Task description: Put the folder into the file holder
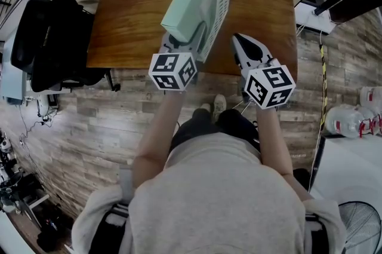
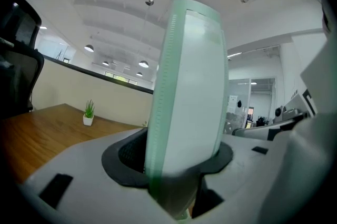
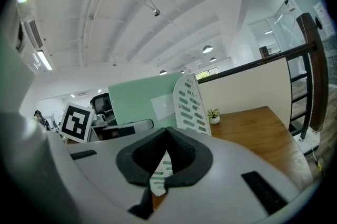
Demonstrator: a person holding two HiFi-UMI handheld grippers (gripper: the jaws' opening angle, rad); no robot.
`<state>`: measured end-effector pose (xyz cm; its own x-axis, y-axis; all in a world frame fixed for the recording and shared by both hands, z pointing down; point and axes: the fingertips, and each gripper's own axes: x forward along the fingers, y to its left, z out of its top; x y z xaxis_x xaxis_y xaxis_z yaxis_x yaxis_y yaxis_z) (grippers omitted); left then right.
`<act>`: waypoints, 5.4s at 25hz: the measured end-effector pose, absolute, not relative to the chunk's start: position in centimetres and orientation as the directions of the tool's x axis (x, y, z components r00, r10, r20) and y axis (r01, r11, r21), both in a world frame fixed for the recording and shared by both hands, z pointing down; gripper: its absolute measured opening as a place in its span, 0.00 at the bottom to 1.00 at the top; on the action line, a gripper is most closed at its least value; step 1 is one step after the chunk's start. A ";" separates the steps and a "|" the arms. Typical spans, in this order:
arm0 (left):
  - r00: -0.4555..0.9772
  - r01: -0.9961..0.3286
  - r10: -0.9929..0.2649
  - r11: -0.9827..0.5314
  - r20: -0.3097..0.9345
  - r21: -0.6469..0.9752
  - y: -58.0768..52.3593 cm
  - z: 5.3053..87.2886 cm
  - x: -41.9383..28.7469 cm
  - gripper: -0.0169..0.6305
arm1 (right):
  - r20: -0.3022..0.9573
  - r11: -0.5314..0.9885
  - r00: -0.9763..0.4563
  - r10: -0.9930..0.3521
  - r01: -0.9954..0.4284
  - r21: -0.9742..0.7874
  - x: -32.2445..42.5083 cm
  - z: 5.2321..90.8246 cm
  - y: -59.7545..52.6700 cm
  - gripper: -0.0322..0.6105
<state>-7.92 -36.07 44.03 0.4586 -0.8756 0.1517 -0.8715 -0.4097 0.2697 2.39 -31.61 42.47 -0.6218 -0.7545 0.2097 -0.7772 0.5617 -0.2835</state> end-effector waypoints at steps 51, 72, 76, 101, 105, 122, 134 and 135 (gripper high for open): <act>0.512 -0.822 -0.854 -0.455 0.095 0.342 -26.3 39.7 -9.6 0.29 | 0.171 0.633 -0.661 -0.730 -0.750 -0.192 -0.8 38.7 -25.4 0.06; 0.559 -0.810 -0.820 -0.508 0.124 0.292 -24.2 40.7 -8.1 0.05 | 0.162 0.686 -0.714 -0.681 -0.699 -0.200 -2.0 39.3 -23.3 0.06; 0.573 -0.809 -0.805 -0.526 0.155 0.264 -23.9 41.0 -7.3 0.05 | 0.168 0.694 -0.720 -0.673 -0.694 -0.192 -1.8 39.4 -23.1 0.06; 0.621 -0.777 -0.761 -0.566 0.188 0.276 -22.9 42.5 -5.8 0.05 | 0.221 0.696 -0.726 -0.651 -0.687 -0.209 -1.5 41.3 -22.5 0.06; 0.630 -0.773 -0.754 -0.588 0.186 0.238 -22.7 42.0 -5.4 0.05 | 0.227 0.701 -0.728 -0.647 -0.685 -0.199 -1.7 41.3 -22.5 0.06; 0.628 -0.772 -0.747 -0.563 0.219 0.296 -23.3 43.4 -6.0 0.05 | 0.234 0.711 -0.731 -0.641 -0.680 -0.177 -1.7 41.6 -22.7 0.06; 0.629 -0.771 -0.744 -0.558 0.225 0.309 -23.7 43.7 -5.9 0.05 | 0.240 0.718 -0.735 -0.634 -0.675 -0.170 -1.6 41.9 -23.2 0.06; 0.630 -0.769 -0.744 -0.558 0.224 0.312 -23.8 43.7 -6.0 0.05 | 0.239 0.720 -0.737 -0.632 -0.673 -0.171 -1.6 41.9 -23.2 0.06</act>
